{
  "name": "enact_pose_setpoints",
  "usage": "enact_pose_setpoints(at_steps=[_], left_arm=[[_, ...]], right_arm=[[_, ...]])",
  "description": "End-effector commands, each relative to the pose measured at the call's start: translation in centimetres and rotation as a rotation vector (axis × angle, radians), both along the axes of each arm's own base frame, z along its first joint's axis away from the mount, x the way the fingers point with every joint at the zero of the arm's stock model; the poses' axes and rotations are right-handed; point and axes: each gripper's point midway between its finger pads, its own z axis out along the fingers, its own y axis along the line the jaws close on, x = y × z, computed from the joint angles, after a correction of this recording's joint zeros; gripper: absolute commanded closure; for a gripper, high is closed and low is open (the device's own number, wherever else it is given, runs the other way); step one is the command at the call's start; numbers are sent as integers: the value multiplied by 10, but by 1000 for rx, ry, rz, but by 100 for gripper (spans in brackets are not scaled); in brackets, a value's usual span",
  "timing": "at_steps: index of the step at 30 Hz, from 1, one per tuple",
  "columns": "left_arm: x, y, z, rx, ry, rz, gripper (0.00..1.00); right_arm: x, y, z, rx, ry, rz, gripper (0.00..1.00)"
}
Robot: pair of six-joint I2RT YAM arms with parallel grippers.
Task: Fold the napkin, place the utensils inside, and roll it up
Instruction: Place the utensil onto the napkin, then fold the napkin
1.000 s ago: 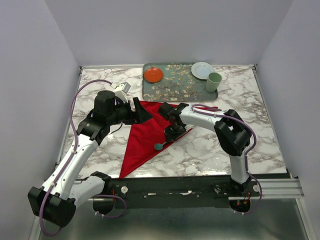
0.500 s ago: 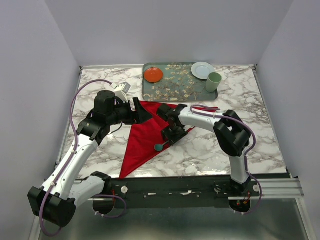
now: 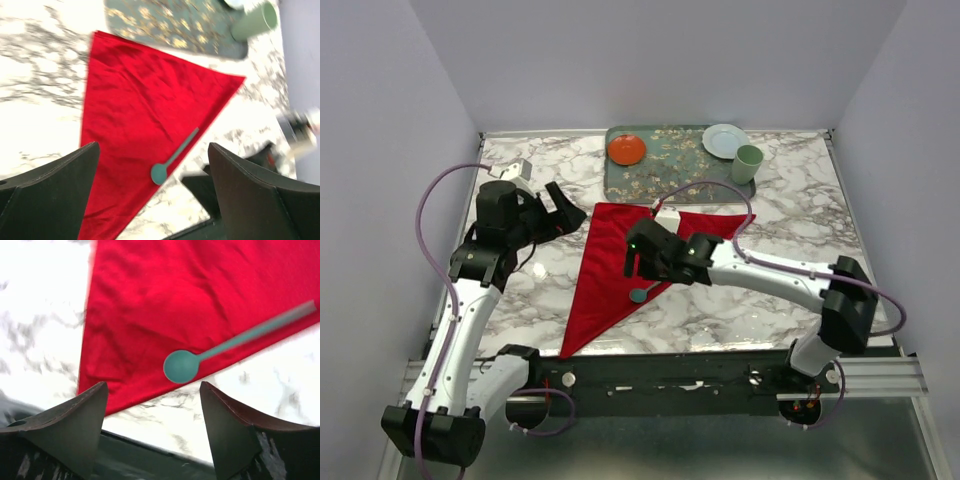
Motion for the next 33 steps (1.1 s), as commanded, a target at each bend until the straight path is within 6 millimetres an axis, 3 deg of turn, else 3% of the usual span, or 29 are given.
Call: enact_pose_setpoints(at_steps=[1,2,3,5,6,7,8,9,12,15,17,19,20,22,27,33], left_arm=[[-4,48,-15,46,31,222,1],[-4,53,-18,46,37,247,1],[-6,58,-24,47,51,263,1],[-6,69,-33,35,81,304,1],[-6,72,-40,27,103,313,2],[-5,80,-47,13,128,342,2],[-6,80,-49,-9,139,337,2],[-7,82,-55,-24,160,349,2],[-8,92,-57,-41,169,381,1],[-9,94,-54,-36,156,389,1],[-10,95,-50,-36,136,392,1],[-11,96,-45,-28,116,394,1],[-11,96,-44,-28,114,394,1],[-11,94,-39,-31,96,384,1],[-12,91,-36,-29,87,360,1],[-9,86,-37,-49,105,332,2]], right_arm=[[-32,40,-5,-54,-388,689,16],[-41,46,-9,-96,-458,850,15],[-60,61,-10,-80,-502,946,15],[-78,74,-26,-152,-553,1111,14],[-98,90,-27,-182,-628,1196,13],[-102,99,-25,-226,-693,1226,13],[-108,107,-37,-309,-758,1318,13],[-125,123,-32,-309,-833,1354,13],[-129,150,-23,-357,-942,1347,13],[-153,172,-19,-268,-988,1458,16],[-163,179,-19,-234,-1025,1498,22],[-174,187,-20,-189,-1065,1544,32],[-175,189,-22,-190,-1084,1564,42],[-179,195,-25,-165,-1100,1585,48],[-191,202,-35,-144,-1081,1667,47],[-190,203,-54,-155,-1049,1666,47]])
